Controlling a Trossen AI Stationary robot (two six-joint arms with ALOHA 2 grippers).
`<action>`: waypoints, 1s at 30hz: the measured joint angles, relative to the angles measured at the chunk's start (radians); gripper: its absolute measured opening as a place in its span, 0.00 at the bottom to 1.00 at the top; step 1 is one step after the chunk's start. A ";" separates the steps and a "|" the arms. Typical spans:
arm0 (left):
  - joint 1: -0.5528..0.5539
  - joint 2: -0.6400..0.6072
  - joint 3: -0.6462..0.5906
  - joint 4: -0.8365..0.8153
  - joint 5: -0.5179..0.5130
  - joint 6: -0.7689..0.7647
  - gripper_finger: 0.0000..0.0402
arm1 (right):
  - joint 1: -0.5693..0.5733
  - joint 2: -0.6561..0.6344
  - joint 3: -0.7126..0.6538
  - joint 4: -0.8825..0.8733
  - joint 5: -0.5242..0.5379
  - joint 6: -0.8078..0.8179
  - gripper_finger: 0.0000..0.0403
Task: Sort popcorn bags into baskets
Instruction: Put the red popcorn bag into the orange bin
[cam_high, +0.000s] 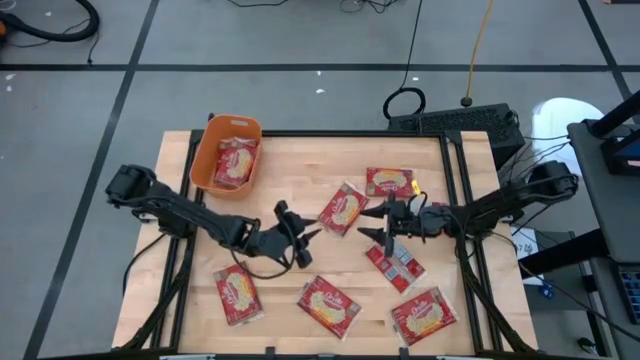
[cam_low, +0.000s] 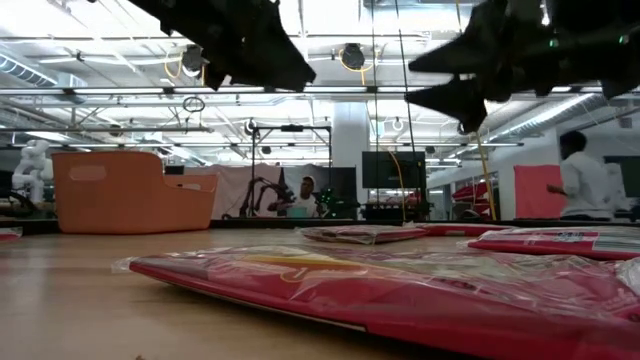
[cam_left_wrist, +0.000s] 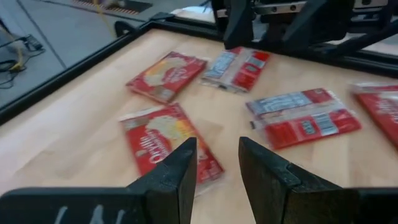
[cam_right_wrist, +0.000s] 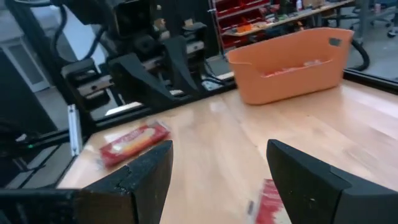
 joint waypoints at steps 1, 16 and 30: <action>-0.007 0.009 0.000 0.017 0.000 0.002 0.30 | 0.017 0.000 0.022 -0.032 0.018 0.002 0.62; -0.181 0.196 0.001 0.211 -0.112 -0.064 0.30 | 0.119 0.000 0.419 -0.841 0.131 0.018 0.62; -0.242 0.404 0.000 0.464 -0.180 -0.102 0.30 | 0.119 0.000 0.313 -0.866 0.130 0.017 0.62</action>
